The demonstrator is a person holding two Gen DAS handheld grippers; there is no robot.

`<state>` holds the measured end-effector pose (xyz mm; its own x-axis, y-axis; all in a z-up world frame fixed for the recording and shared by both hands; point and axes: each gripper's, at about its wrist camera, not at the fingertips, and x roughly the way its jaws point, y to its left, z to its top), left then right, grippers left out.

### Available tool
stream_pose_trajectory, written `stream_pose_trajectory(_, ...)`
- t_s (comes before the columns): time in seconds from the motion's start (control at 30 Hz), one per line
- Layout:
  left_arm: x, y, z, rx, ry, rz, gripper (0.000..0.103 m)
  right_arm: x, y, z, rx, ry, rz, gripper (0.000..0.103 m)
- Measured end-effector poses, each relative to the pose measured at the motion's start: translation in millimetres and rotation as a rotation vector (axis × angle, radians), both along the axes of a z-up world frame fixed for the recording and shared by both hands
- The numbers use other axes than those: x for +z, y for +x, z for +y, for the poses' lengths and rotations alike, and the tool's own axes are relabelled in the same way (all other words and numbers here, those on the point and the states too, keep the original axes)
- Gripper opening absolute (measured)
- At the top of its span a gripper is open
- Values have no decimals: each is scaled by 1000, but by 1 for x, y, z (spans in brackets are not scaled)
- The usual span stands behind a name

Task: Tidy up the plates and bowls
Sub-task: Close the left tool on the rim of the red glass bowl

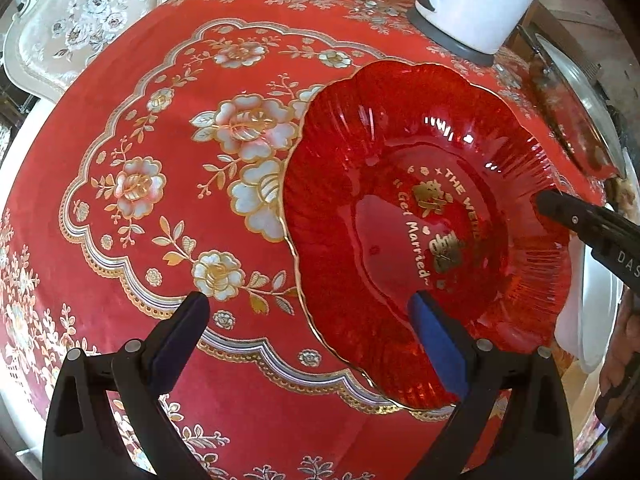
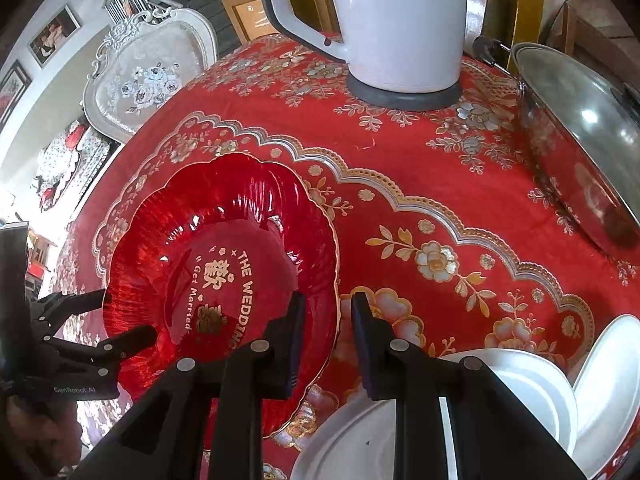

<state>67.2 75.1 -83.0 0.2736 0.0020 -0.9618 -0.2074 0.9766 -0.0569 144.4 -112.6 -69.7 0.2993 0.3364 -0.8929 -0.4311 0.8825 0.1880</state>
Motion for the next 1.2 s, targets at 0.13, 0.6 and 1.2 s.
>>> stream_pose_trajectory(0.13, -2, 1, 1, 10, 3, 0, 100, -1, 1, -2, -7, -4, -4, 24)
stream_pose_trajectory(0.6, -5, 2, 0, 12, 2, 8, 100, -3, 0, 0, -5, 0, 7, 14)
stream_pose_trajectory(1.2, -8, 2, 3, 23, -33, 27, 72, -3, 0, 0, -21, 1, 10, 7)
